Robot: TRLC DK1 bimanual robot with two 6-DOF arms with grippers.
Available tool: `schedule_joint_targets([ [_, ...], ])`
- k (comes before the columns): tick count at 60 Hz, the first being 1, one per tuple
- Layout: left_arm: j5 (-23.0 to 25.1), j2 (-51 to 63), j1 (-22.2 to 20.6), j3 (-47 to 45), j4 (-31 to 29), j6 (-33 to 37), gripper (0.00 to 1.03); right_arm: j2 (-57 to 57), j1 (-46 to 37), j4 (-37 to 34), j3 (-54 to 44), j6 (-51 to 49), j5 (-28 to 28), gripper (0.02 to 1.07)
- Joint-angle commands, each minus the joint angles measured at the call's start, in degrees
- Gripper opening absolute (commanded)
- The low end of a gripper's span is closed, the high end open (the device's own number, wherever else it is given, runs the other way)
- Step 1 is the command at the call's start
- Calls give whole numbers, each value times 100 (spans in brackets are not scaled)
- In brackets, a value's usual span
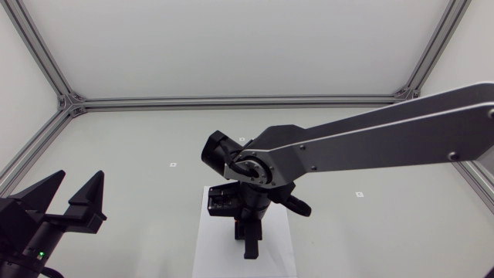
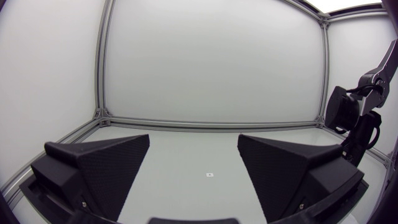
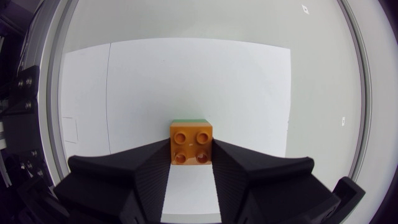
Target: Pick up the orange 2x2 brick with the right arm and stack it on top of the green 2x2 brick in the center
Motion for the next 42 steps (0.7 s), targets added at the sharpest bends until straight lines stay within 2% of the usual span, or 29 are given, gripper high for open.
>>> schedule_joint_targets([
  [1, -17, -10, 34, -235, -56, -115, 99, 667, 110, 39, -688, 3, 147, 31],
  [17, -17, -10, 34, -235, -56, -115, 99, 544, 66, -4, -662, 38, 139, 32],
  [20, -17, -10, 34, -235, -56, -115, 99, 473, 48, -31, -644, 38, 130, 36],
  [42, -17, -10, 34, -235, -56, -115, 99, 148, 39, -119, -539, 30, 103, 36],
])
